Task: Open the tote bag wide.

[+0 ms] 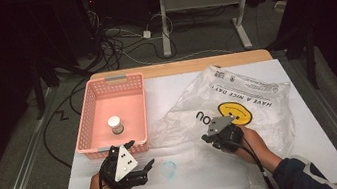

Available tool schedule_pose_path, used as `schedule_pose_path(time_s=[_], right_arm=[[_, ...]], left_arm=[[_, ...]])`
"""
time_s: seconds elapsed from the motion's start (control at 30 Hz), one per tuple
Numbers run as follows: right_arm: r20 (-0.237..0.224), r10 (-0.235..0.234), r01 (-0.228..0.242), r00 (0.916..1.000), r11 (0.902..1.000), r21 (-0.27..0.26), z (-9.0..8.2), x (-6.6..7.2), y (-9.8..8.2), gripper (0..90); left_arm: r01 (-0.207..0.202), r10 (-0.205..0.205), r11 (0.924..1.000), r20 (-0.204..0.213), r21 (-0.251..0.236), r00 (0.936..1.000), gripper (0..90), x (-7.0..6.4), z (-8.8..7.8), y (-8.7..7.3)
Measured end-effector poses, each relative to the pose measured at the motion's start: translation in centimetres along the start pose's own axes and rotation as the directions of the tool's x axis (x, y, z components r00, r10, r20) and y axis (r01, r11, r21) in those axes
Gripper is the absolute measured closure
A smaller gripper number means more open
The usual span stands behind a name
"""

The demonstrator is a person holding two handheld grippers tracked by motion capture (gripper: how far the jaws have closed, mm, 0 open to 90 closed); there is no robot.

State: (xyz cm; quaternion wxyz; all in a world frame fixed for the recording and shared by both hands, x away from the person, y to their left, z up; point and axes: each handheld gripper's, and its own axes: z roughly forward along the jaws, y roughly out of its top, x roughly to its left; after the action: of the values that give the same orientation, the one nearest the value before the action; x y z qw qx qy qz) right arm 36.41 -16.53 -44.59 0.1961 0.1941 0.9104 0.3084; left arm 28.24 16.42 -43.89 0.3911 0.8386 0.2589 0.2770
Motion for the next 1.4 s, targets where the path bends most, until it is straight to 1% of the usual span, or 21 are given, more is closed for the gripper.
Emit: schedule_pose_path(time_s=[0.03, 0.07, 0.1, 0.17, 0.23, 0.27, 0.3, 0.33, 0.4, 0.43, 0.5, 0.63, 0.67, 0.73, 0.87, 0.9, 1.07, 1.1, 1.23, 1.33, 1.4], right_arm=[[0.0, 0.0, 0.0, 1.0, 1.0, 0.0, 0.0, 0.0, 0.0, 90.0], [0.05, 0.035, -0.034, 0.9981, 0.9988, -0.037, -0.3, -0.4, 0.2, 90.0], [0.05, 0.035, -0.034, 0.9981, 0.9988, -0.037, -0.3, -0.4, 0.2, 90.0], [0.111, 0.087, -0.077, 0.9901, 0.993, -0.09, -0.8, -1.2, 0.6, 90.0], [0.148, 0.099, -0.082, 0.984, 0.9898, -0.116, -0.9, -1.7, 0.7, 90.0], [0.148, 0.099, -0.082, 0.984, 0.9898, -0.116, -0.9, -1.7, 0.7, 90.0], [0.179, 0.119, -0.094, 0.9767, 0.9856, -0.141, -1.3, -2.3, 1.0, 90.0], [0.179, 0.119, -0.094, 0.9767, 0.9856, -0.141, -1.3, -2.3, 1.0, 90.0], [0.196, 0.14, -0.107, 0.9706, 0.9798, -0.169, -1.8, -2.9, 1.3, 90.0], [0.194, 0.157, -0.117, 0.9685, 0.9727, -0.2, -2.4, -3.5, 1.7, 90.0], [0.188, 0.165, -0.123, 0.9682, 0.9687, -0.216, -2.9, -3.7, 1.8, 90.0], [0.124, 0.155, -0.132, 0.98, 0.9747, -0.18, -2.4, -3.4, 1.3, 88.9], [0.124, 0.155, -0.132, 0.98, 0.9747, -0.18, -2.4, -3.4, 1.3, 88.9], [0.091, 0.135, -0.121, 0.9866, 0.9825, -0.141, -1.7, -2.9, 0.8, 87.7], [0.071, 0.127, -0.119, 0.9893, 0.9866, -0.111, -1.1, -2.5, 0.5, 85.5], [0.053, 0.117, -0.112, 0.9917, 0.9896, -0.09, -0.8, -2.3, 0.4, 82.8], [0.03, 0.089, -0.087, 0.9956, 0.9947, -0.054, -0.4, -1.8, 0.2, 72.6], [0.02, 0.068, -0.068, 0.9975, 0.9973, -0.029, -0.2, -1.5, 0.1, 59.2], [0.037, 0.033, -0.033, 0.9988, 0.9994, 0.01, 0.1, -1.2, 0.0, 50.9], [0.107, 0.001, -0.006, 0.9942, 0.9987, 0.051, 0.5, -1.3, -0.3, 50.3], [0.117, 0.034, -0.038, 0.9926, 0.9985, 0.04, 0.4, -1.9, -0.6, 65.9]], left_arm=[[0.003, -0.003, 1.0, -0.001, -0.002, 1.0, 19.0, 0.0, 0.0, 0.0], [0.005, -0.005, 1.0, -0.001, -0.002, 1.0, 18.9, 0.1, 0.0, 0.0], [0.007, -0.007, 1.0, -0.002, -0.003, 1.0, 18.9, 0.1, 0.0, 0.0], [0.007, -0.007, 1.0, -0.002, -0.002, 1.0, 18.9, 0.1, 0.1, 0.0], [0.005, -0.005, 1.0, -0.002, -0.004, 1.0, 18.9, 0.1, 0.1, 0.0], [0.005, -0.005, 1.0, -0.003, -0.004, 1.0, 18.9, 0.1, 0.1, 0.1], [0.005, -0.005, 1.0, -0.004, -0.002, 1.0, 19.0, 0.1, 0.1, 0.1], [0.005, -0.005, 1.0, -0.006, -0.003, 1.0, 19.0, 0.1, 0.1, 0.1], [0.008, -0.008, 1.0, -0.005, -0.001, 1.0, 19.0, 0.2, 0.1, 0.1], [0.01, -0.01, 0.9999, -0.005, -0.002, 0.9999, 19.0, 0.2, 0.2, 0.1], [0.01, -0.01, 0.9999, -0.005, 0.001, 0.9999, 19.0, 0.2, 0.3, 0.1], [0.006, -0.006, 1.0, -0.003, 0.005, 1.0, 19.0, 0.2, 0.2, 0.0], [0.008, -0.008, 1.0, -0.003, 0.004, 1.0, 19.0, 0.1, 0.2, 0.0], [0.007, -0.007, 1.0, -0.004, 0.004, 1.0, 19.0, 0.1, 0.1, 0.0], [0.005, -0.005, 1.0, -0.006, 0.006, 1.0, 19.0, 0.1, 0.1, 0.0], [0.005, -0.005, 1.0, -0.007, 0.006, 1.0, 19.0, 0.1, 0.1, 0.0], [0.007, -0.006, 0.9999, -0.008, 0.008, 0.9999, 19.1, 0.1, 0.1, 0.0], [0.007, -0.006, 0.9999, -0.008, 0.008, 0.9999, 19.0, 0.1, 0.1, 0.0], [0.009, -0.009, 0.9999, -0.008, 0.006, 0.9999, 19.0, 0.1, 0.0, 0.0], [0.01, -0.01, 0.9999, -0.011, 0.005, 0.9999, 19.0, 0.2, -0.1, 0.0], [0.012, -0.012, 0.9999, -0.015, 0.002, 0.9998, 19.0, 0.3, -0.1, 0.0]])
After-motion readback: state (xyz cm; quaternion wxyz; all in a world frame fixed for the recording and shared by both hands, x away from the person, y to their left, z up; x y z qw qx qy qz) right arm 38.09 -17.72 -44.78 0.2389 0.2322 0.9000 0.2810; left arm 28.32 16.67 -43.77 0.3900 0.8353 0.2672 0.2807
